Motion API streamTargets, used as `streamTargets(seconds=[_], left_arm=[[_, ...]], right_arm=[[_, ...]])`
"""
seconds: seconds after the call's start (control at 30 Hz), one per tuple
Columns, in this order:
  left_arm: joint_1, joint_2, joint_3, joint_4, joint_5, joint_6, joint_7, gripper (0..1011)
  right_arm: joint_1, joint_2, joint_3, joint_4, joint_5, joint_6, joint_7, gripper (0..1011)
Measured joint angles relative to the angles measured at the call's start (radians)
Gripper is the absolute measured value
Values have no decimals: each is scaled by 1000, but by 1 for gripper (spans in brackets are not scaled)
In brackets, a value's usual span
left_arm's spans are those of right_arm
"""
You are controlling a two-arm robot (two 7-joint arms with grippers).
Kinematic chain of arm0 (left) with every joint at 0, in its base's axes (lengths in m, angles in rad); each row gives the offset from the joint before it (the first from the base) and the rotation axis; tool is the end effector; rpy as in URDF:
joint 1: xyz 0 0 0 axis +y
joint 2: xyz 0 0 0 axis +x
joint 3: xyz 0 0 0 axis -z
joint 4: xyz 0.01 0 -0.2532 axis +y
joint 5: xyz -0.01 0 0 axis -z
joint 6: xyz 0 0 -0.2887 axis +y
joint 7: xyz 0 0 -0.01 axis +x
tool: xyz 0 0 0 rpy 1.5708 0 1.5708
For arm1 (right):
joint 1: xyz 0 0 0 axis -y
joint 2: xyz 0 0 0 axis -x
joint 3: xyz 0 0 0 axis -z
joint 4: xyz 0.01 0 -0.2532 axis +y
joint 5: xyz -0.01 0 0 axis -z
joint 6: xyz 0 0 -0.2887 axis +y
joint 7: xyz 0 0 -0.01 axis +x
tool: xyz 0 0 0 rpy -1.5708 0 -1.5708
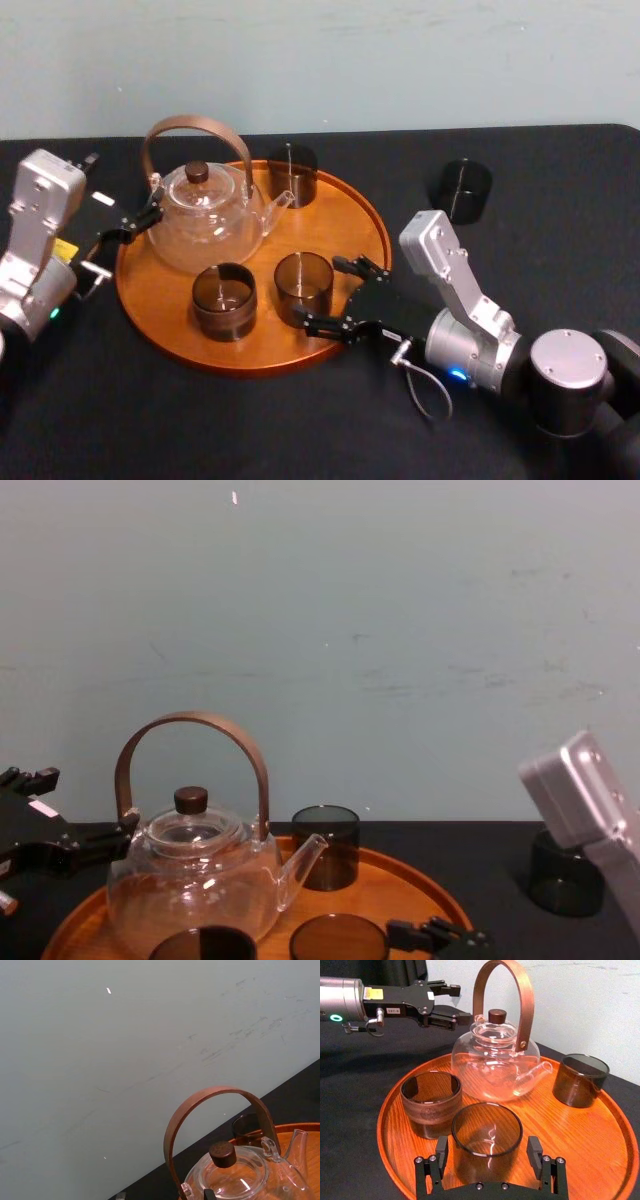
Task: Pick up the glass from the table and place it on the tray.
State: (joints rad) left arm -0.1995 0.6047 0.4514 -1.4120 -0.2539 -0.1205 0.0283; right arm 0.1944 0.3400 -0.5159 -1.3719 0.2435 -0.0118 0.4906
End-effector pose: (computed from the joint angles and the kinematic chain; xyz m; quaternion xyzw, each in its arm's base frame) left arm 0.3331 0.0671 -0.2688 0.1415 -0.1325 0.5799 0.7913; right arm 0.3250 0.0325 -0.2958 -0.1117 0.0092 -0.3212 0.9404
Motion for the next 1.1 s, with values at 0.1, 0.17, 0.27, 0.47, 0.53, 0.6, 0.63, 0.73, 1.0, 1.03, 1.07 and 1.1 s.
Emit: streamTargets(seconds=[0.1, 0.17, 0.27, 0.47, 0.53, 0.6, 0.63, 0.73, 1.0, 1.03, 1.07, 1.1], left_arm=[[0, 0, 0, 0, 0, 0, 0, 1010], [0, 0, 0, 0, 0, 0, 0, 1009], [0, 0, 0, 0, 0, 0, 0, 1009], [0, 0, 0, 0, 0, 0, 0, 1009], [0, 0, 0, 0, 0, 0, 0, 1009], [0, 0, 0, 0, 0, 0, 0, 1010], [0, 0, 0, 0, 0, 0, 0, 1010], [0, 0, 0, 0, 0, 0, 0, 1010], [0, 0, 0, 0, 0, 0, 0, 1009], [0, 0, 0, 0, 0, 0, 0, 1010], [0, 0, 0, 0, 0, 0, 0, 1009], [0, 0, 0, 0, 0, 0, 0, 1009]], right_arm=[[-20, 16, 8, -23, 1, 5, -6, 1002], [-31, 24, 12, -35, 1, 6, -9, 1002], [-51, 41, 22, -56, 3, 6, -12, 1002], [-98, 76, 59, -102, 21, 0, -24, 1002], [-136, 118, 161, -122, 61, 0, -64, 1002], [-136, 121, 177, -117, 68, 0, -69, 1002], [-136, 123, 194, -109, 77, 1, -73, 1002], [-130, 124, 226, -89, 97, 3, -81, 1002], [-111, 124, 285, -36, 129, 9, -94, 1002], [-109, 124, 287, -32, 129, 9, -94, 1002], [-107, 124, 288, -29, 129, 10, -95, 1002], [-104, 124, 290, -24, 129, 11, -95, 1002]])
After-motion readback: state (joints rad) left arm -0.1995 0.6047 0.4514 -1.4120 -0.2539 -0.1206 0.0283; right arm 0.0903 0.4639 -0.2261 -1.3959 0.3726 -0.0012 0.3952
